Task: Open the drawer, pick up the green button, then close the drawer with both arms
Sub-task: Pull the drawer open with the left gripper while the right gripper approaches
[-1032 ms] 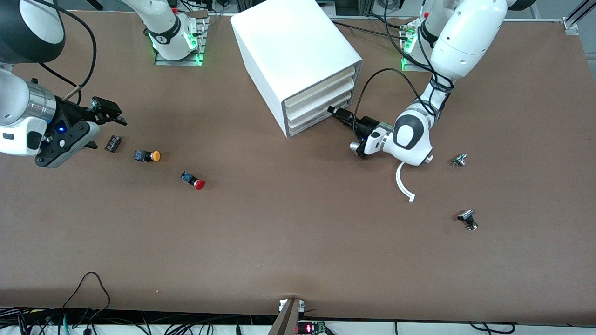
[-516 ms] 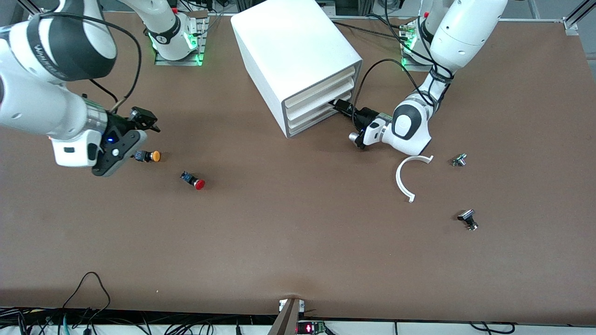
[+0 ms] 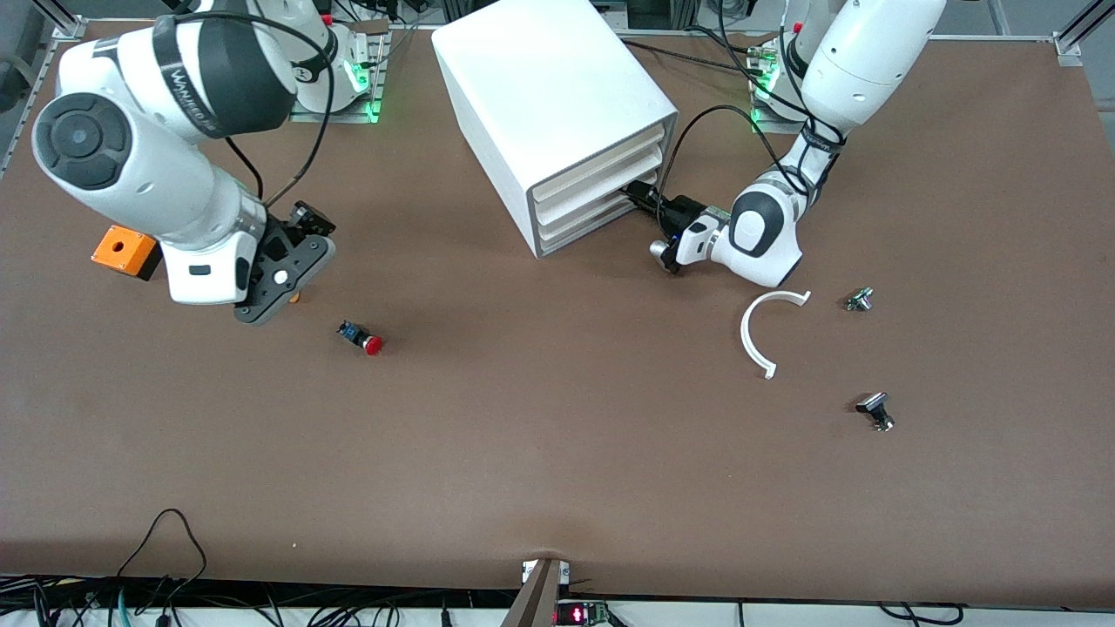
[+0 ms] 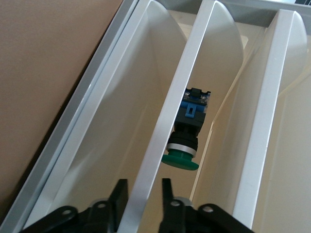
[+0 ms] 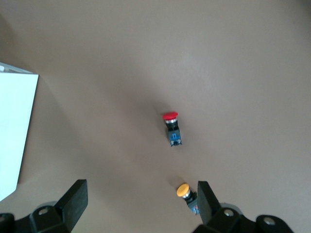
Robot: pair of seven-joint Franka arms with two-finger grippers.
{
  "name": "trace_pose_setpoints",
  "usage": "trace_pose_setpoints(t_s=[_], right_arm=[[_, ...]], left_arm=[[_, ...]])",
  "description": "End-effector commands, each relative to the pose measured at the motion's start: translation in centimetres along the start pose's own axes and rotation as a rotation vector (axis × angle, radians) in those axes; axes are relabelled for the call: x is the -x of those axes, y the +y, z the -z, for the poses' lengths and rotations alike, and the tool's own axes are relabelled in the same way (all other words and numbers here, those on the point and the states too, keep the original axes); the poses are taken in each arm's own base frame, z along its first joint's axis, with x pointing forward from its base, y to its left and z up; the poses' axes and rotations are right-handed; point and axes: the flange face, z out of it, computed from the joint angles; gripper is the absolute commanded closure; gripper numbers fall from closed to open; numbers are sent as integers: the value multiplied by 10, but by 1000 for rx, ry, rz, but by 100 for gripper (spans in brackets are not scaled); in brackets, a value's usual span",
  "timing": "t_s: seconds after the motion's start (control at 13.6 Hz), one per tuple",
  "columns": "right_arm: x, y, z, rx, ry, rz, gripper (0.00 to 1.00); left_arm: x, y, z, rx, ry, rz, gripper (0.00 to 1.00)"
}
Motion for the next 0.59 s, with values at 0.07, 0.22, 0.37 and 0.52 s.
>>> trace_pose_setpoints(t_s=[0.07, 0.22, 0.37, 0.52], right_arm=[[-7, -3, 29, 38, 51, 5, 0], [-13, -11, 25, 38, 44, 20, 0], [-14, -12, 25, 37, 45, 26, 0], [-15, -12, 26, 43, 51, 39, 0]], left_arm=[[2, 8, 9, -17, 32, -30, 88], [-2, 8, 16, -33, 55, -26, 96], [-7, 7, 30, -51, 89, -28, 96], [-16, 7, 55, -95, 129, -33, 96]])
